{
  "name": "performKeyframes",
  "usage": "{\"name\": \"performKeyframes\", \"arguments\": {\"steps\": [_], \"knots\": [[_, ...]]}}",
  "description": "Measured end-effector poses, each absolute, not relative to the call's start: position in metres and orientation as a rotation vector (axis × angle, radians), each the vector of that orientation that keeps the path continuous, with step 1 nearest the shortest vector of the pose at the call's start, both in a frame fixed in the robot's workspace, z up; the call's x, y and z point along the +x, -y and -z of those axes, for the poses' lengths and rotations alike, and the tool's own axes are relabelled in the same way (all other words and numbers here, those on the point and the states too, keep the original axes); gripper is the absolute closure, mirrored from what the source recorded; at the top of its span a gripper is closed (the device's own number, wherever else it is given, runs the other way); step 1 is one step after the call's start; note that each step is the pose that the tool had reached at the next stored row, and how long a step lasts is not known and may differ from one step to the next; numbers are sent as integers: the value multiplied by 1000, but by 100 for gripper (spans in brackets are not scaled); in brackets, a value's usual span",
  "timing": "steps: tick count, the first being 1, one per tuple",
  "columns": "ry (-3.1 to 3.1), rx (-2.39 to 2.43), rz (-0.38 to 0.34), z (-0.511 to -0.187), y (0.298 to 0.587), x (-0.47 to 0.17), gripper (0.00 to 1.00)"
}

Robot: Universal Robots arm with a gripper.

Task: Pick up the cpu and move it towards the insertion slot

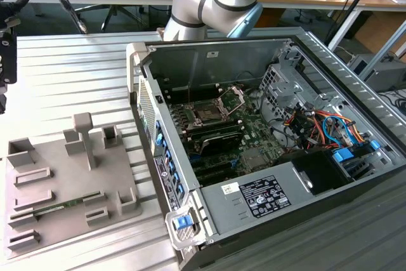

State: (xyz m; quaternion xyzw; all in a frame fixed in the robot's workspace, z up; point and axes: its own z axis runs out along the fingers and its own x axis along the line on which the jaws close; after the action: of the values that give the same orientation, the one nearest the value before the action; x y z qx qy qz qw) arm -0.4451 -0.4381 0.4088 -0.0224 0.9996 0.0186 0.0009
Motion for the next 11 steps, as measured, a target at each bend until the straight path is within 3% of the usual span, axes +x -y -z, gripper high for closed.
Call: {"name": "performKeyframes", "arguments": {"steps": [11], "knots": [[-3138, -70, -58, -421, 438, -445, 45]]}}
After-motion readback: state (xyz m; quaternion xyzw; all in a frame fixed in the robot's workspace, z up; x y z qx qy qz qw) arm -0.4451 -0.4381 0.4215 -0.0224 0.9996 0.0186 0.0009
